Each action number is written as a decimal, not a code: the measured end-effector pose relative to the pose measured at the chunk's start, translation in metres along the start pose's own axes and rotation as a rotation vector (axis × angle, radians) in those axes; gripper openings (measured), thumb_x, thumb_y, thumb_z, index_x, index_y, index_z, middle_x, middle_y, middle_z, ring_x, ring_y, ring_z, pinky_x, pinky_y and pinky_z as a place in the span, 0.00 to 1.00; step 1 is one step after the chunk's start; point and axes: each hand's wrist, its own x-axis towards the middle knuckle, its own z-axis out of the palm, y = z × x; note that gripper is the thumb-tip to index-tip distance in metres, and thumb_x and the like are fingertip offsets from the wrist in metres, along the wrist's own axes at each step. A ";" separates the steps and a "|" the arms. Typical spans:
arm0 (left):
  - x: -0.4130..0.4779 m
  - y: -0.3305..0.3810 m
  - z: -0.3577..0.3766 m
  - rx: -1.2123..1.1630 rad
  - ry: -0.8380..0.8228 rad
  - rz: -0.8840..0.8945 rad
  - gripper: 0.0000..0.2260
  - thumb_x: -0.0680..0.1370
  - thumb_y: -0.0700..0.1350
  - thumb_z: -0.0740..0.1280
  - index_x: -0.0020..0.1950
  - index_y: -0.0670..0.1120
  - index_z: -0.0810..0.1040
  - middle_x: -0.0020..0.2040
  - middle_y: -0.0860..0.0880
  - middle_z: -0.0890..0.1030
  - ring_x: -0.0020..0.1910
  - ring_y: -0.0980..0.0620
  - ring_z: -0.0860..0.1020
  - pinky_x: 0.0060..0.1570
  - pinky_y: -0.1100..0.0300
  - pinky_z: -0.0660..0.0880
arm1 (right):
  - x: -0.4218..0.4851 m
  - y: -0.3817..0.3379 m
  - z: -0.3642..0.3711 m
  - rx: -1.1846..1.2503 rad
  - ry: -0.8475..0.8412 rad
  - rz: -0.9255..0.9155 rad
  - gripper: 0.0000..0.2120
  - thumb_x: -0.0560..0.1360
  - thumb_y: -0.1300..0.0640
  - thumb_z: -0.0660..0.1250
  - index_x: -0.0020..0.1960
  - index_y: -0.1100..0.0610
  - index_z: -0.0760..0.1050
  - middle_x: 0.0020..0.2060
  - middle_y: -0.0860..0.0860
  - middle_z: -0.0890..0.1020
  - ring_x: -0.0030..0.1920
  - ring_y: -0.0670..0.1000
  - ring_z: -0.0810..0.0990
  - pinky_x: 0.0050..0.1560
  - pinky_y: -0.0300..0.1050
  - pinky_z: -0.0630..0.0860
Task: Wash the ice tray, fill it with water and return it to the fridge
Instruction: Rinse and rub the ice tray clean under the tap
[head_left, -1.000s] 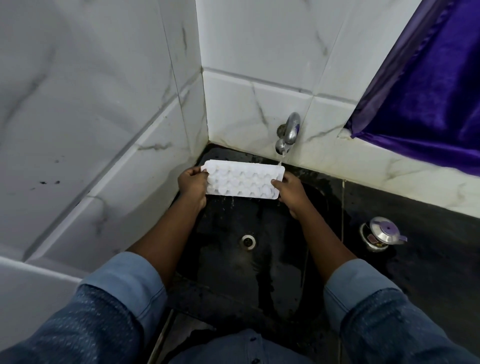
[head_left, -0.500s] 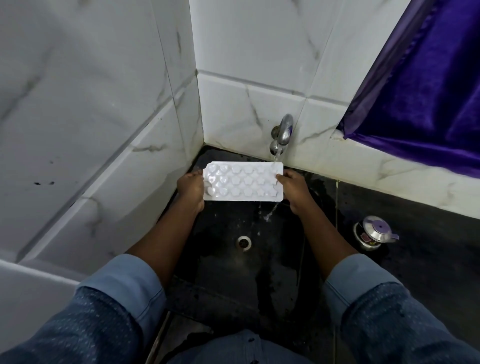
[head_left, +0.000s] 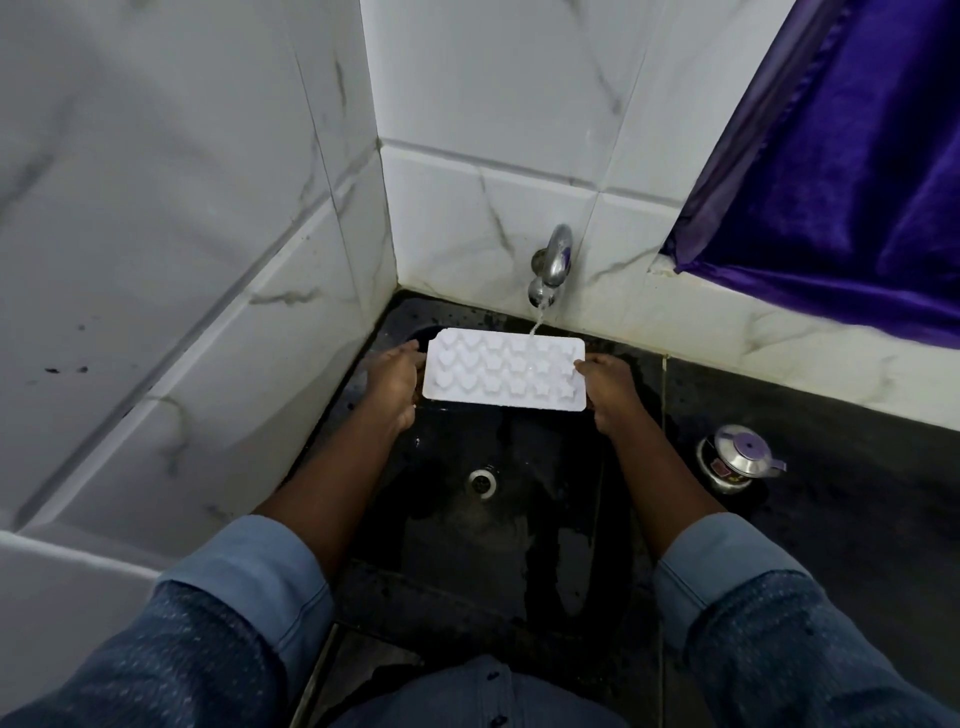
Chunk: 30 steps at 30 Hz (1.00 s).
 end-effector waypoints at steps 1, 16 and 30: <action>-0.001 0.000 0.003 0.007 -0.025 -0.007 0.14 0.83 0.34 0.64 0.66 0.45 0.78 0.58 0.41 0.86 0.53 0.42 0.84 0.45 0.51 0.79 | 0.001 0.001 -0.005 0.010 0.018 0.009 0.07 0.83 0.64 0.65 0.58 0.61 0.79 0.56 0.62 0.83 0.54 0.63 0.84 0.53 0.59 0.83; -0.017 -0.001 0.072 -0.026 -0.309 -0.022 0.24 0.81 0.28 0.58 0.75 0.43 0.72 0.52 0.45 0.84 0.39 0.54 0.82 0.47 0.57 0.78 | 0.017 0.001 -0.072 0.136 0.199 0.038 0.10 0.81 0.69 0.63 0.41 0.63 0.75 0.48 0.63 0.78 0.36 0.50 0.78 0.25 0.38 0.75; 0.002 0.034 0.048 -0.262 -0.186 -0.068 0.18 0.79 0.36 0.60 0.68 0.46 0.75 0.50 0.44 0.81 0.49 0.47 0.80 0.50 0.55 0.77 | 0.019 -0.013 -0.032 0.046 0.052 -0.051 0.09 0.81 0.70 0.65 0.60 0.65 0.80 0.49 0.58 0.84 0.41 0.54 0.84 0.40 0.46 0.82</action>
